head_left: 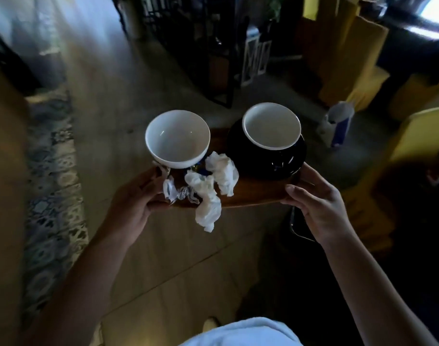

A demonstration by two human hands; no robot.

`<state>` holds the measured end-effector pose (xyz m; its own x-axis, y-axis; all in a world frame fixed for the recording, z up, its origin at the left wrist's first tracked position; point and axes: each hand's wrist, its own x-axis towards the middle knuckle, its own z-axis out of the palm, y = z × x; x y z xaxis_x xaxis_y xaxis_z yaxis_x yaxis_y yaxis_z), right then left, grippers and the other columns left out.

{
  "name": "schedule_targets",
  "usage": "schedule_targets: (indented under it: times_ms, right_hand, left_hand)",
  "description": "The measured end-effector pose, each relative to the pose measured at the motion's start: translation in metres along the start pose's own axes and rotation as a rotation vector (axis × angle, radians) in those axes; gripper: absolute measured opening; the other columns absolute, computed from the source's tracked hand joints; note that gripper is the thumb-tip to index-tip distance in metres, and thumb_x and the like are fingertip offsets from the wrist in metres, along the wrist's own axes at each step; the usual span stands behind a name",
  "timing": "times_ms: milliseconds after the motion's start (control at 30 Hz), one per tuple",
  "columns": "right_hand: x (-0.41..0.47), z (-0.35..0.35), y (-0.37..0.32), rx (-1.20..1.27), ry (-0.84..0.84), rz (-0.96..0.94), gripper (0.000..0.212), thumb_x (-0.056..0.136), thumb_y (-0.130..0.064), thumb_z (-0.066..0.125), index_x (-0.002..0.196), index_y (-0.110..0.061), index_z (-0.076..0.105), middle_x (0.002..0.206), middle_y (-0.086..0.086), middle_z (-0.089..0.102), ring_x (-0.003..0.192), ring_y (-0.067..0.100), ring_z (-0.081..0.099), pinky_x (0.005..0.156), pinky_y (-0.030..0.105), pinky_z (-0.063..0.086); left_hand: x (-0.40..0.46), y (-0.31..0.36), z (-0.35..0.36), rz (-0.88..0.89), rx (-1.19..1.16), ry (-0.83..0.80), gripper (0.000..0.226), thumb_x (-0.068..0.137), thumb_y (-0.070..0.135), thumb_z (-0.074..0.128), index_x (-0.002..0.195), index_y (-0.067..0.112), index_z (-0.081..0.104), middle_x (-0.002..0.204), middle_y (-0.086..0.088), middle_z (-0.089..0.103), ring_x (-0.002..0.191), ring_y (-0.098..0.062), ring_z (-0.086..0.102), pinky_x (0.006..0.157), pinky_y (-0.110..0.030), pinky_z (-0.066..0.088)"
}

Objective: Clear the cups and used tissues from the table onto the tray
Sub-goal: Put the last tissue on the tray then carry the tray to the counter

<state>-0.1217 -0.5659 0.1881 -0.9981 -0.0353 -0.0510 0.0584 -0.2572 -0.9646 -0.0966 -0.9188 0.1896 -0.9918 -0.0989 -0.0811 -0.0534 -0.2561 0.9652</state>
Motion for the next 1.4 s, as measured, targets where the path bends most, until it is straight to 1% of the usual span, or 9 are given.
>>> schedule_targets:
  times_ms: [367,467,567,767,800,900,967,1133,1400]
  right_hand:
    - [0.138,0.179,0.045,-0.026,-0.410,0.107,0.075,0.070,-0.017,0.082,0.141,-0.016,0.058,0.114,0.010,0.073,0.097,0.021,0.070,0.077,0.031,0.061]
    - [0.176,0.221,0.058,-0.030,-0.482,0.123,0.078,0.067,-0.017,0.081,0.141,-0.015,0.057,0.113,0.007,0.075,0.094,0.019,0.072,0.070,0.028,0.061]
    - [0.211,0.265,0.063,-0.029,-0.553,0.150,0.084,0.063,-0.018,0.082,0.142,-0.012,0.055,0.114,0.004,0.075,0.092,0.017,0.073,0.066,0.028,0.062]
    - [0.251,0.343,0.068,-0.079,-0.756,0.168,0.080,0.067,-0.021,0.080,0.143,-0.017,0.055,0.126,0.008,0.072,0.103,0.026,0.072,0.071,0.029,0.063]
    - [0.255,0.356,0.070,-0.086,-0.787,0.171,0.078,0.069,-0.021,0.080,0.143,-0.018,0.055,0.127,0.009,0.071,0.106,0.029,0.071,0.074,0.031,0.064]
    - [0.260,0.394,0.081,-0.106,-0.891,0.173,0.071,0.077,-0.017,0.077,0.145,-0.019,0.053,0.129,0.014,0.069,0.111,0.035,0.070,0.079,0.037,0.063]
    - [0.258,0.421,0.090,-0.130,-0.930,0.180,0.068,0.081,-0.013,0.074,0.145,-0.019,0.053,0.125,0.014,0.071,0.106,0.034,0.072,0.076,0.035,0.063]
    - [0.226,0.485,0.108,-0.185,-1.043,0.201,0.068,0.081,-0.009,0.070,0.146,-0.016,0.051,0.115,0.015,0.075,0.095,0.028,0.075,0.071,0.032,0.062]
    - [0.125,0.571,0.132,-0.241,-1.186,0.232,0.057,0.091,0.002,0.063,0.145,-0.015,0.051,0.110,0.006,0.077,0.101,0.032,0.074,0.072,0.033,0.064]
  left_hand:
    - [0.002,0.033,-0.146,0.136,-0.033,0.449,0.065,0.048,0.063,0.094,0.103,0.030,0.081,0.102,-0.003,0.080,0.085,-0.016,0.078,0.067,-0.031,0.064]
    - [0.014,0.039,-0.171,0.148,0.025,0.540,0.040,0.086,0.040,0.072,0.122,0.022,0.074,0.120,-0.016,0.074,0.108,-0.035,0.072,0.090,-0.053,0.059]
    - [0.022,0.050,-0.187,0.174,0.032,0.661,0.044,0.093,0.024,0.061,0.134,0.009,0.065,0.126,-0.022,0.070,0.116,-0.048,0.065,0.097,-0.068,0.050]
    - [0.026,0.063,-0.218,0.230,-0.095,0.788,0.026,0.093,0.014,0.060,0.094,0.025,0.084,0.094,-0.005,0.080,0.078,-0.016,0.077,0.063,-0.028,0.062]
    - [0.022,0.063,-0.224,0.238,-0.103,0.790,0.017,0.087,0.023,0.071,0.099,0.023,0.083,0.096,-0.005,0.080,0.079,-0.015,0.076,0.065,-0.027,0.062]
    - [0.005,0.065,-0.245,0.225,-0.104,0.856,0.046,0.063,0.043,0.091,0.104,0.022,0.082,0.100,-0.004,0.080,0.082,-0.013,0.076,0.068,-0.025,0.061]
    - [-0.007,0.065,-0.256,0.240,-0.068,0.939,0.015,0.083,0.024,0.075,0.096,0.025,0.082,0.091,0.005,0.080,0.079,-0.005,0.075,0.065,-0.018,0.059]
    - [-0.061,0.062,-0.286,0.243,-0.157,1.084,0.029,0.103,0.011,0.051,0.108,0.021,0.079,0.123,-0.026,0.067,0.107,-0.034,0.064,0.087,-0.040,0.054]
    - [-0.172,0.071,-0.334,0.264,-0.259,1.288,0.029,0.082,0.030,0.078,0.110,0.022,0.074,0.101,-0.001,0.080,0.092,-0.016,0.077,0.063,-0.024,0.060]
